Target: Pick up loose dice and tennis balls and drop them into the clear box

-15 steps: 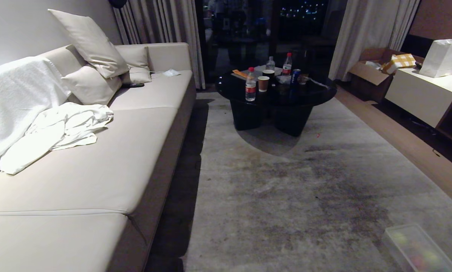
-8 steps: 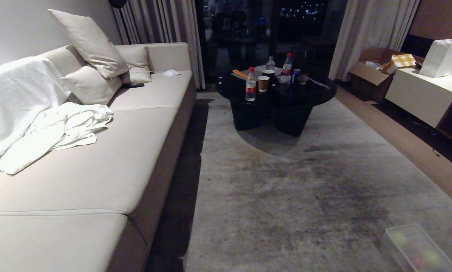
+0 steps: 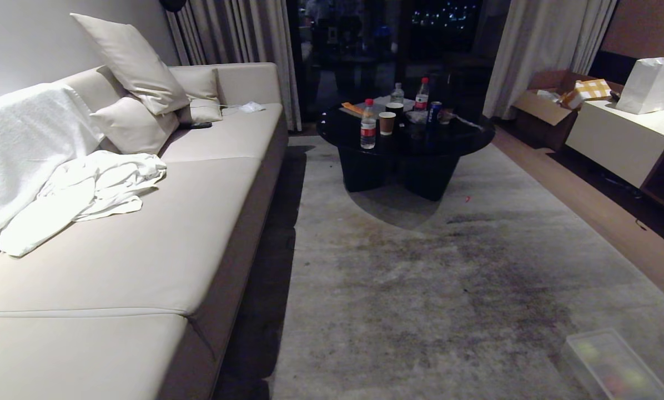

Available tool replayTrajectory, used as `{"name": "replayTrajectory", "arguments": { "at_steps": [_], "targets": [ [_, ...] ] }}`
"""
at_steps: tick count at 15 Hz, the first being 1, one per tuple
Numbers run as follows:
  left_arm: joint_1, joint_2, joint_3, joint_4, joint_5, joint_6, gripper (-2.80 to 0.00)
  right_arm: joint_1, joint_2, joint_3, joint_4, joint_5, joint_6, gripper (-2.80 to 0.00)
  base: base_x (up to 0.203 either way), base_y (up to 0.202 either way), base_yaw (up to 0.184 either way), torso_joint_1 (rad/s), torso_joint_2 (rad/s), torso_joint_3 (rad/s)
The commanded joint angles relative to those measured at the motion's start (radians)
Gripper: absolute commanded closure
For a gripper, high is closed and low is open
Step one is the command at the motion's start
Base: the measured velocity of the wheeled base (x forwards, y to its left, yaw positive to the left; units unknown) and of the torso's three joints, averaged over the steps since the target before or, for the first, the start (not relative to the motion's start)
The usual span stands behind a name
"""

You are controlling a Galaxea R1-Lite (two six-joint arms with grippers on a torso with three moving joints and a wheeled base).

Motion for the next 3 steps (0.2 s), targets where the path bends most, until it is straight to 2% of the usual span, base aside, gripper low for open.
{"name": "replayTrajectory", "arguments": {
  "at_steps": [1, 3],
  "targets": [
    [0.0, 0.002, 0.002, 0.001, 0.001, -0.001, 0.0, 0.0, 0.002, 0.0, 0.0, 0.001, 0.0, 0.0, 0.0, 0.0, 0.0, 0.0, 0.0, 0.0],
    [0.0, 0.002, 0.002, 0.0, 0.001, -0.001, 0.0, 0.0, 0.0, 0.0, 0.0, 0.001, 0.0, 0.0, 0.0, 0.0, 0.0, 0.0, 0.0, 0.0]
  ]
}}
